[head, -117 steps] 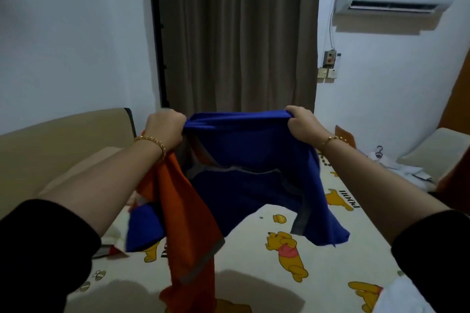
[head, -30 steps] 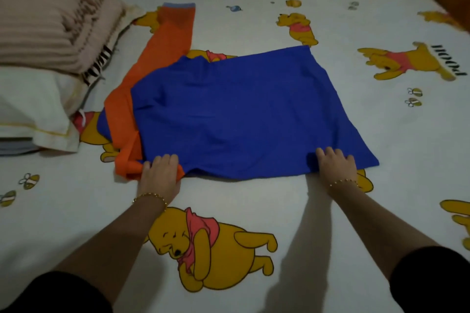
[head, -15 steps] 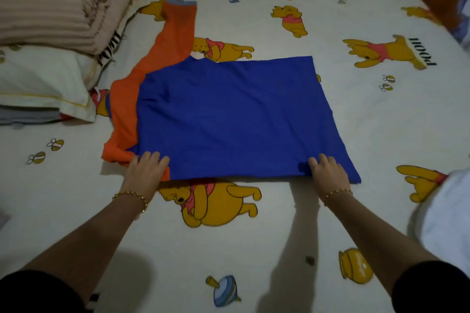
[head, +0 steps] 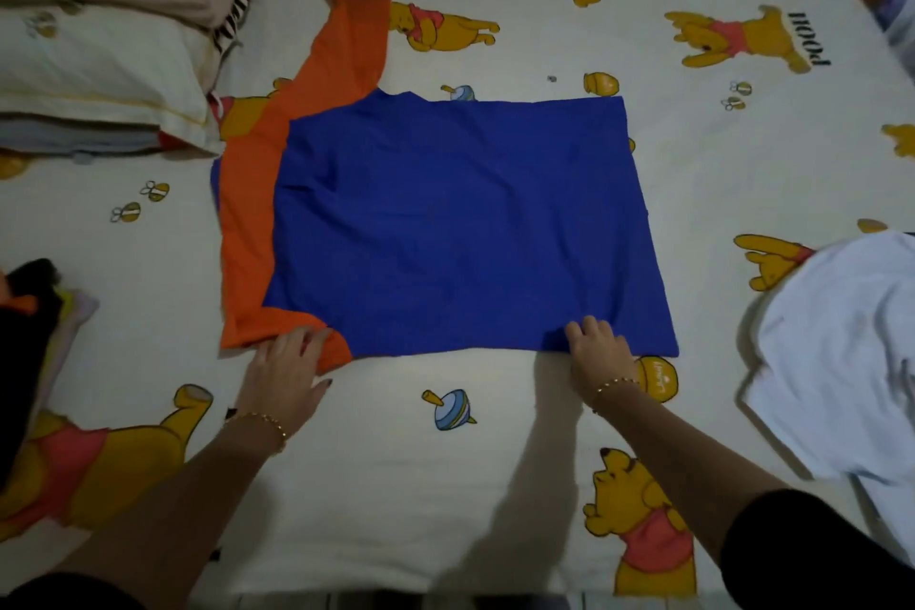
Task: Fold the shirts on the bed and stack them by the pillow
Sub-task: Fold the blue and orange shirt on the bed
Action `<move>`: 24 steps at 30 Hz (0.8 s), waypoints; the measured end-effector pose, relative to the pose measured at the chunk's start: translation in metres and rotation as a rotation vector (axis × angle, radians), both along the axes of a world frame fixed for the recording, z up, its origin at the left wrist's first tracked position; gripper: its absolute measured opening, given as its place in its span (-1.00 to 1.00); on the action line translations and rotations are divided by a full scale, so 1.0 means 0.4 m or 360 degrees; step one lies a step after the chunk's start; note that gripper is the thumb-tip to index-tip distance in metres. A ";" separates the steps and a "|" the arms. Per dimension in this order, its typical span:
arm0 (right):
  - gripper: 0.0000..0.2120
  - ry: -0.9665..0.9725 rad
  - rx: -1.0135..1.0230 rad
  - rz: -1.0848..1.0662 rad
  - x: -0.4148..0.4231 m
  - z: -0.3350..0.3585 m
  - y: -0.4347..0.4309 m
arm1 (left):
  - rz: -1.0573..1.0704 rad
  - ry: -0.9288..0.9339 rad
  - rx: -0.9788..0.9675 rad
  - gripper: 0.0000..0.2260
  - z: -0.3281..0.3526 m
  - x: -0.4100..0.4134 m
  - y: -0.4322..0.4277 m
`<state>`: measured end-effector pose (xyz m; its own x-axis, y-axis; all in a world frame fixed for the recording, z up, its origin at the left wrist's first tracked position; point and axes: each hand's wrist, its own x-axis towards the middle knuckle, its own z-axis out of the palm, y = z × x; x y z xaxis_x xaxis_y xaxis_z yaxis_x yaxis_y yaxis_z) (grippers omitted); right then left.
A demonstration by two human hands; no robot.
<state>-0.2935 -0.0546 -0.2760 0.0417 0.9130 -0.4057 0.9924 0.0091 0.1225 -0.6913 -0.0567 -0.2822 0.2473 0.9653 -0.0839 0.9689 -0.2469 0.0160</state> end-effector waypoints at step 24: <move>-0.83 0.2244 0.0012 -0.1912 -0.758 -0.017 0.094 | 0.1288 -0.1667 -0.0289 -0.82 0.068 -0.208 0.087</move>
<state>-0.5968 -0.0169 -0.2828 0.2655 0.6542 -0.7082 -0.1809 -0.6877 -0.7031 -0.7746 -0.0221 -0.2551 -0.3596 0.8652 -0.3495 0.3509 0.4724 0.8085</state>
